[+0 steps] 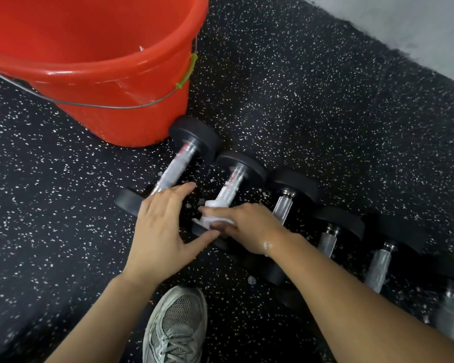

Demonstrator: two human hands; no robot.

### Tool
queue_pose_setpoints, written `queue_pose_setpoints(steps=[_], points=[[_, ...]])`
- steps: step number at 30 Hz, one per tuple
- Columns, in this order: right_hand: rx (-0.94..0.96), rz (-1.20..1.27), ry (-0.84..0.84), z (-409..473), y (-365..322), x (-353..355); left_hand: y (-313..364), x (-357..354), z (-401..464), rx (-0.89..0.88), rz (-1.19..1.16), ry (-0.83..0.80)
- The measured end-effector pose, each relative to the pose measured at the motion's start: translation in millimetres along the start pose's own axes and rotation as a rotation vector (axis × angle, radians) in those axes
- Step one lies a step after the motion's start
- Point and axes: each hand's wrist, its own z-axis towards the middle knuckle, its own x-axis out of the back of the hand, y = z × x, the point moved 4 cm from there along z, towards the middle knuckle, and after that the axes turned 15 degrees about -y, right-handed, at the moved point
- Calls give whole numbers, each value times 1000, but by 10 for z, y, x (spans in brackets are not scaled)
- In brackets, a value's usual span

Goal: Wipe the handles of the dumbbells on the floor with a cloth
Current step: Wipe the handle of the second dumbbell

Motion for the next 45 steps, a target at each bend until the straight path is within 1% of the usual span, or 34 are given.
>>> queue_pose_setpoints(steps=[2, 5, 6, 8, 10, 14, 16, 17, 19, 21, 23, 25, 26, 29, 31, 33, 35, 37, 39, 42, 45], points=[[-73, -35, 56, 23, 102, 123, -6, -7, -4, 3, 9, 3], [-225, 30, 223, 61, 301, 242, -19, -15, -4, 19, 29, 9], [-253, 45, 238, 70, 339, 235, -20, -20, -4, 24, 32, 11], [-232, 110, 217, 70, 341, 179, -17, -26, -15, 29, 28, 17], [-152, 149, 161, 34, 281, 119, -15, -25, -23, 34, 9, 29], [-32, 111, -73, -29, 121, -65, -14, -35, -29, 20, -2, 48], [-26, 91, -85, -20, 70, -67, -24, -43, -28, 12, 2, 59], [-44, 67, -47, -8, 74, -28, -24, -45, -30, 8, -1, 66], [-129, 46, 93, 22, 157, 71, -23, -49, -25, 8, -1, 64], [-216, 138, 238, 71, 290, 114, -30, -48, -26, 15, 2, 55], [-235, 250, 305, 113, 361, 95, -34, -48, -22, 17, 4, 59], [-180, 292, 277, 118, 319, 42, -29, -51, -22, 20, 2, 54], [-142, 293, 234, 94, 260, 18, -28, -55, -23, 23, -1, 51], [-26, 209, 18, 33, 79, -107, -30, -58, -23, 18, -3, 56], [10, 124, -64, 31, 19, -139, -27, -58, -21, 21, -9, 54], [-14, 58, -41, 27, 14, -46, -26, -56, -23, 28, -8, 51], [-107, 16, 60, 33, 85, 101, -28, -57, -23, 30, 1, 49], [-228, 68, 203, 45, 226, 217, -32, -58, -21, 32, 1, 44], [-298, 154, 271, 63, 322, 238, -37, -59, -20, 34, -2, 37], [-248, 173, 222, 30, 225, 158, -34, -64, -21, 36, -9, 36], [-92, 161, 22, -7, 60, -20, -27, -63, -23, 28, -13, 42]])
